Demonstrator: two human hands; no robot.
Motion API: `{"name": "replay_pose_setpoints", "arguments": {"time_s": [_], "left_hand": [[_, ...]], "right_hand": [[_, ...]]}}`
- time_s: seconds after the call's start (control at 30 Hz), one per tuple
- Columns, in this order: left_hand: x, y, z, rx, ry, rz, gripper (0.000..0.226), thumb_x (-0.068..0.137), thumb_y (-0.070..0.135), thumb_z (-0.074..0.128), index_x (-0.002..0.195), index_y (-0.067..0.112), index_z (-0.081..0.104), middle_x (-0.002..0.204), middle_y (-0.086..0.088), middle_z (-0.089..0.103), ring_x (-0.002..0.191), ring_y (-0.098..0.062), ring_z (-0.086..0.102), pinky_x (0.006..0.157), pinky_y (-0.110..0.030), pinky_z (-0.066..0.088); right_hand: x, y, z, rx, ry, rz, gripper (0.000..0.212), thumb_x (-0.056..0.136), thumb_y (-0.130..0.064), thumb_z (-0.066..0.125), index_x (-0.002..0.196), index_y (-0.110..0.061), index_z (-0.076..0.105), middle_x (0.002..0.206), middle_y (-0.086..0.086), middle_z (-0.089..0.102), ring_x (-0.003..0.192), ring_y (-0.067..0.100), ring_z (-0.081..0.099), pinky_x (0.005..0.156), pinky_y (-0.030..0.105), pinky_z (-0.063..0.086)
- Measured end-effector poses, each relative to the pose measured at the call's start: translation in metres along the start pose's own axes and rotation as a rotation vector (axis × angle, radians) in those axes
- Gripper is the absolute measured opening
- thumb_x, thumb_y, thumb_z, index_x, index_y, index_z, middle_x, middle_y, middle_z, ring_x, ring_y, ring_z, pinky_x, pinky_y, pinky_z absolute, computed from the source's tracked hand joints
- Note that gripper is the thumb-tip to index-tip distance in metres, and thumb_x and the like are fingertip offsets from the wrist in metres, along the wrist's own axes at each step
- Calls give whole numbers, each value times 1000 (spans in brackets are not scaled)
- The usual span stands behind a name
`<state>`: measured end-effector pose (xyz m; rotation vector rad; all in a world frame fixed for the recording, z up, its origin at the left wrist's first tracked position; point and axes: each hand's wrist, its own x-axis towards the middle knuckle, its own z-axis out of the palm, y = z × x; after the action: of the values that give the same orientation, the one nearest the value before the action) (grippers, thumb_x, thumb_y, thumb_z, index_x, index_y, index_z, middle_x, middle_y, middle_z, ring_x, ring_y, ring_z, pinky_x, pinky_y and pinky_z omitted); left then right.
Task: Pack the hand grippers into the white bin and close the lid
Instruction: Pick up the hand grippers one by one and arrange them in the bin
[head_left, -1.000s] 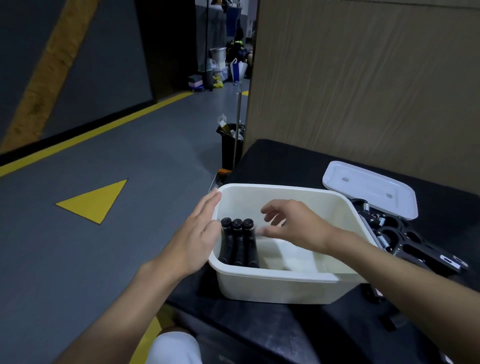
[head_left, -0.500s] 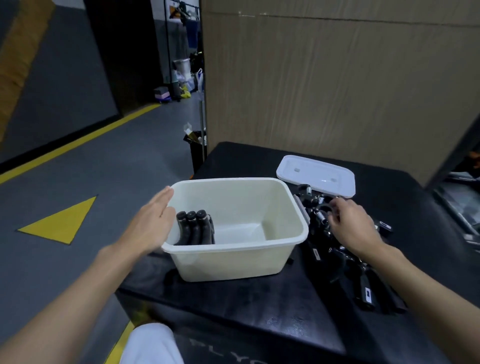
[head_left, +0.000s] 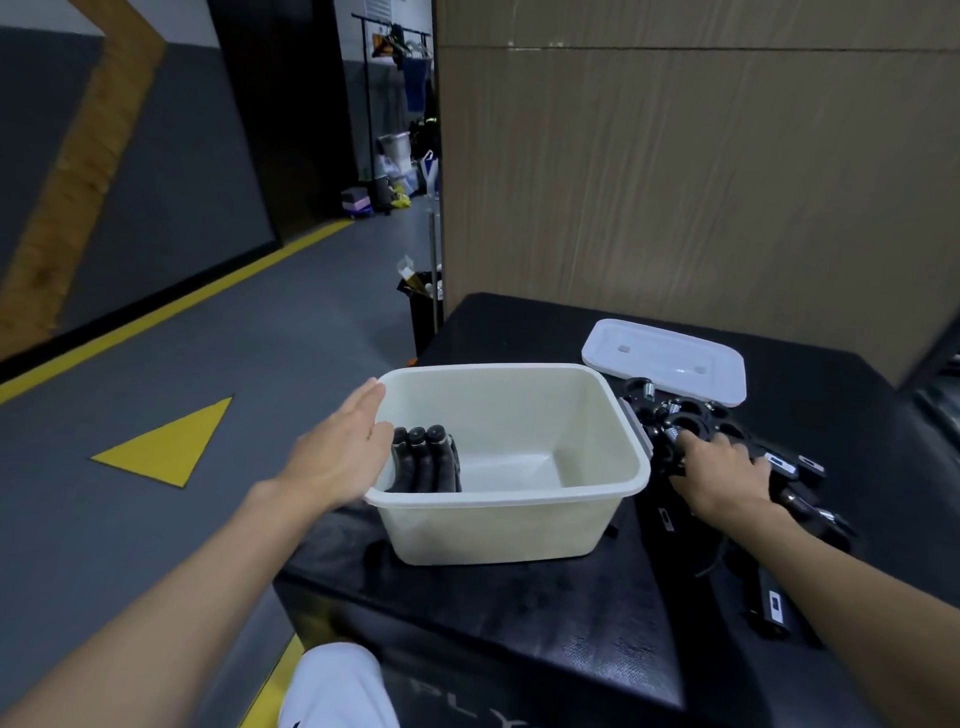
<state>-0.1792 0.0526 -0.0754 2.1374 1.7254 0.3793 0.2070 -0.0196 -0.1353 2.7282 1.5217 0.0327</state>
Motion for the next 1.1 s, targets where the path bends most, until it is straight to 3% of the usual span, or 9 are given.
{"name": "replay_pose_setpoints", "arguments": {"time_s": [0.17, 0.27, 0.37, 0.4, 0.5, 0.6, 0.7, 0.93, 1.1], "left_hand": [[0, -1, 3, 103, 71, 87, 53, 98, 26, 34, 150, 14, 32, 156, 2, 26, 135, -24, 33, 108, -47, 32], [-2, 2, 2, 96, 82, 112, 48, 98, 26, 35, 143, 10, 39, 151, -1, 32, 131, -24, 38, 107, -43, 33], [-5, 4, 0, 75, 57, 129, 46, 98, 27, 34, 141, 11, 41, 152, 0, 30, 130, -23, 39, 107, -41, 33], [-6, 4, 0, 68, 51, 136, 45, 99, 27, 33, 140, 11, 41, 154, 0, 27, 132, -23, 37, 106, -40, 31], [-11, 4, -1, 26, 1, 137, 48, 100, 25, 31, 147, 11, 33, 165, 1, 8, 146, -19, 20, 112, -42, 22], [-11, 4, -3, 11, -27, 131, 52, 100, 25, 30, 151, 13, 26, 166, 4, -1, 151, -15, 9, 116, -44, 16], [-9, 3, -1, -4, -17, 123, 55, 100, 25, 28, 154, 14, 21, 166, 6, -1, 150, -13, 9, 117, -44, 16], [-5, -1, 4, -71, -13, 125, 56, 100, 24, 28, 155, 16, 18, 166, 10, -3, 150, -11, 10, 117, -44, 16], [-2, -4, 6, -91, 3, 136, 48, 100, 22, 31, 147, 13, 29, 165, 10, 0, 147, -14, 15, 113, -42, 21]], "right_hand": [[-4, -10, -37, 589, 263, 83, 36, 77, -42, 60, 107, -23, 56, 109, 14, 58, 102, 38, 54, 87, 48, 46], [-20, -30, -87, 850, 429, -70, 32, 82, -39, 57, 109, -23, 57, 102, 4, 63, 92, 22, 56, 76, 32, 43], [-49, -65, -139, 1027, 433, -293, 21, 90, -28, 59, 110, -24, 59, 92, -8, 65, 86, 12, 59, 73, 19, 44], [-57, -78, -150, 1054, 399, -364, 17, 90, -27, 59, 107, -25, 61, 85, -10, 66, 78, 9, 59, 68, 15, 45], [-71, -116, -161, 1148, 129, -466, 8, 89, -26, 60, 92, -23, 66, 64, -5, 65, 52, 13, 53, 50, 22, 45], [-69, -143, -146, 1165, -177, -409, 16, 89, -31, 62, 88, -17, 70, 63, -7, 63, 60, 10, 57, 57, 20, 45], [-58, -158, -122, 1159, -379, -302, 22, 87, -36, 62, 94, -16, 68, 73, 2, 62, 70, 20, 60, 64, 31, 46], [-32, -182, -100, 1203, -719, -70, 20, 90, -26, 60, 101, -10, 58, 92, 19, 64, 76, 34, 63, 72, 41, 58], [-24, -200, -77, 1090, -767, 20, 15, 87, -20, 59, 94, -7, 58, 67, 17, 65, 64, 33, 64, 72, 47, 60]]}}
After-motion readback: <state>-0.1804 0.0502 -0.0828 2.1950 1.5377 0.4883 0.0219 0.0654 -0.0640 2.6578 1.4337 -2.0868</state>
